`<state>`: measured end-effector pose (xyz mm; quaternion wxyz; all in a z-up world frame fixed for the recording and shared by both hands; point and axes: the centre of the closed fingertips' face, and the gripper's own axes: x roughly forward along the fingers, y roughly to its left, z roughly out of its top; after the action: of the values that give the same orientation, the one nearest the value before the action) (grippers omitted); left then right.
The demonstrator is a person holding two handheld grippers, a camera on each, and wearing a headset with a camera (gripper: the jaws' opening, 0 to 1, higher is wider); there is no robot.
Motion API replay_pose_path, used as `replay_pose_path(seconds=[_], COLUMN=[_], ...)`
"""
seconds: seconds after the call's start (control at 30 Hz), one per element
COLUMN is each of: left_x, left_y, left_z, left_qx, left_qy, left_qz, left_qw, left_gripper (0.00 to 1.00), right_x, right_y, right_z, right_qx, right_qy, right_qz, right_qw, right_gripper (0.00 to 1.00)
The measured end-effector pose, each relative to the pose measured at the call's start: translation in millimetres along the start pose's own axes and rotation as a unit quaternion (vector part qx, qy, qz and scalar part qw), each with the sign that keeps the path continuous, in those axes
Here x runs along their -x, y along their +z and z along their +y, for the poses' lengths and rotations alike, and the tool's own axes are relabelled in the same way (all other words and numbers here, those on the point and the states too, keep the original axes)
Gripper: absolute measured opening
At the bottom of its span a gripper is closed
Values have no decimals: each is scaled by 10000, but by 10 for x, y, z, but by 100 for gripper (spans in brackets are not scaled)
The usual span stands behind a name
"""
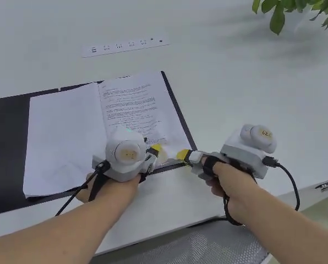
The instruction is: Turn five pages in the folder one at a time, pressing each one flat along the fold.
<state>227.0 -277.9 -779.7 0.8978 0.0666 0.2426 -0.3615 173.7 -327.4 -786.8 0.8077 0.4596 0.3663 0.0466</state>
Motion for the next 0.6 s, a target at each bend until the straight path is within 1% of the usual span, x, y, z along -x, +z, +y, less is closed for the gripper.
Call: replay_pose_path(seconds=[0.07, 0.13, 0.17, 0.23, 0.27, 0.33, 0.37, 0.4, 0.47, 0.5, 0.53, 0.6], left_x=[-1, 9, 27, 84, 109, 203, 246, 304, 405, 451, 493, 616], left_y=[11, 25, 25, 9, 1, -29, -22, 41, 48, 67, 116, 155], left_z=[1, 0, 13, 63, 74, 106, 117, 142, 212, 239, 262, 337], left_qx=[63, 114, 179, 298, 308, 157, 151, 202, 242, 249, 272, 328], left_qy=[3, -23, -28, 4, -2, -24, -54, -83, -36, -18, -16, 13], left_qz=[30, 71, 112, 190, 214, 285, 239, 34, 61, 16, -124, -162], left_qw=[10000, 9999, 9998, 9994, 9993, 9995, 9996, 9998, 9997, 9997, 9996, 9993], left_gripper=[19, 20, 19, 19, 19, 23, 24, 27, 27, 28, 28, 28], right_x=[7, 23, 38, 76, 92, 124, 137, 158, 191, 202, 214, 251], right_y=[7, 16, 24, 39, 47, 66, 71, 74, 81, 79, 79, 77], right_z=[8, 21, 32, 82, 98, 152, 176, 226, 298, 327, 360, 440], right_qx=[-97, -54, -8, 42, 55, 77, 96, 145, 221, 226, 230, 277], right_qy=[0, -29, -44, 16, 28, 87, 99, 140, 191, 215, 249, 279], right_qz=[4, -6, -29, -80, -111, -171, -194, -229, -299, -317, -347, -431], right_qw=[10000, 10000, 10000, 10000, 9999, 9998, 9997, 9995, 9991, 9990, 9988, 9983], right_gripper=[0, 0, 0, 0, 0, 0, 0, 0, 0, 0, 0, 0])
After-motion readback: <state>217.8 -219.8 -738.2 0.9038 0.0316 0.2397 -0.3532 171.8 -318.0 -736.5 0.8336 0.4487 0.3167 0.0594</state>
